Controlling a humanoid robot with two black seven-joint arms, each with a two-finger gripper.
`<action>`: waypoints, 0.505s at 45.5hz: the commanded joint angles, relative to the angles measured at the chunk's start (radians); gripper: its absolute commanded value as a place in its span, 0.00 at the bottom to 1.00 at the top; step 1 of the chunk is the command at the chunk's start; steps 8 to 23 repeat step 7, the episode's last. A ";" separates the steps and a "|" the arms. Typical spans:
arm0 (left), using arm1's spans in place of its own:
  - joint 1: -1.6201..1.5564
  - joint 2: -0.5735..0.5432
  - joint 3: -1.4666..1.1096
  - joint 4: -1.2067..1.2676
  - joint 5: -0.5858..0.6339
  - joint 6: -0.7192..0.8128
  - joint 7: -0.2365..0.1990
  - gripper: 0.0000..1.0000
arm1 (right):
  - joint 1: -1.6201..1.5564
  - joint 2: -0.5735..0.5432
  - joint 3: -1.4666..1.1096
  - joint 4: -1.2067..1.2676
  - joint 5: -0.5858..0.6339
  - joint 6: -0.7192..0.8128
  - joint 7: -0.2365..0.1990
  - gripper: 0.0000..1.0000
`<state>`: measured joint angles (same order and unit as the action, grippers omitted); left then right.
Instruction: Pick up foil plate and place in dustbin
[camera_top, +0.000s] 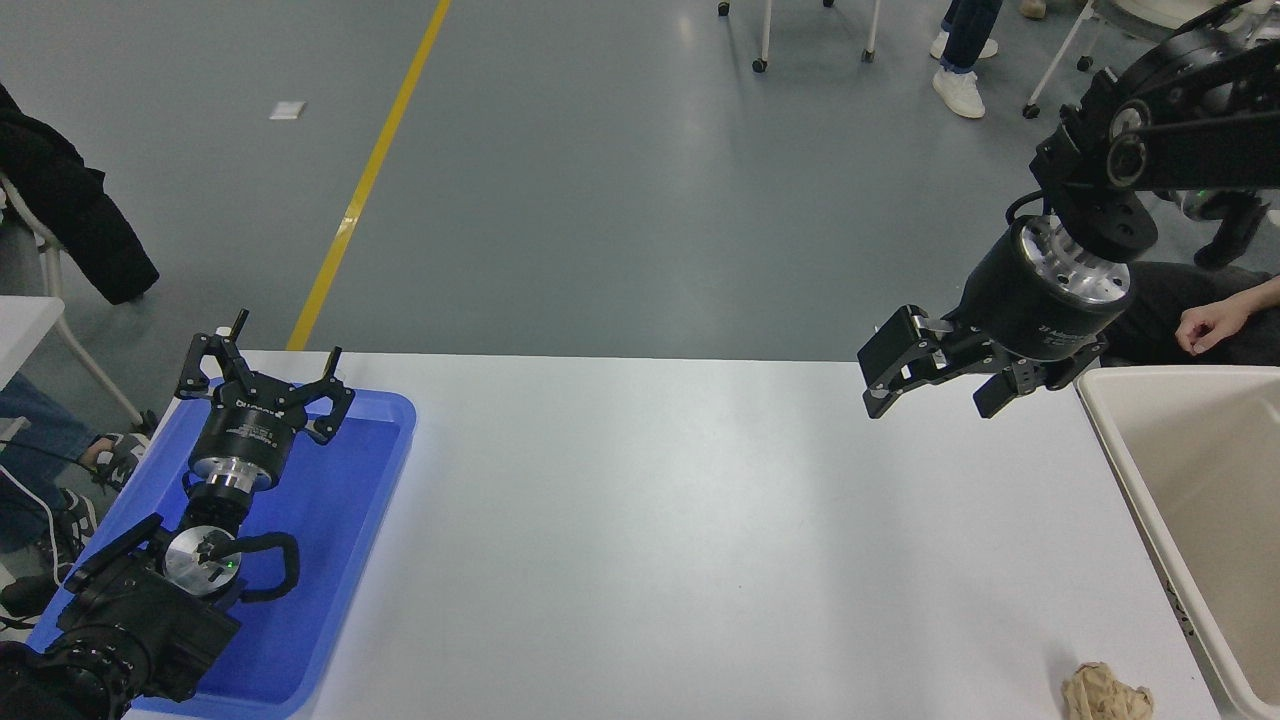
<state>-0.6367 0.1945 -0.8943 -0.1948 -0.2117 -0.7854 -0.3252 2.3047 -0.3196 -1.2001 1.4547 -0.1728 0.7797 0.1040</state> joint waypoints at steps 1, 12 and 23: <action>0.000 0.000 0.000 0.000 0.000 0.000 0.000 1.00 | 0.081 -0.029 -0.049 0.052 0.027 0.006 0.000 1.00; 0.000 0.000 0.000 0.000 0.000 0.000 0.000 1.00 | 0.081 -0.036 -0.052 0.050 0.027 0.006 0.002 1.00; 0.000 0.000 0.000 0.000 0.000 0.000 0.000 1.00 | 0.081 -0.036 -0.052 0.050 0.027 0.006 0.002 1.00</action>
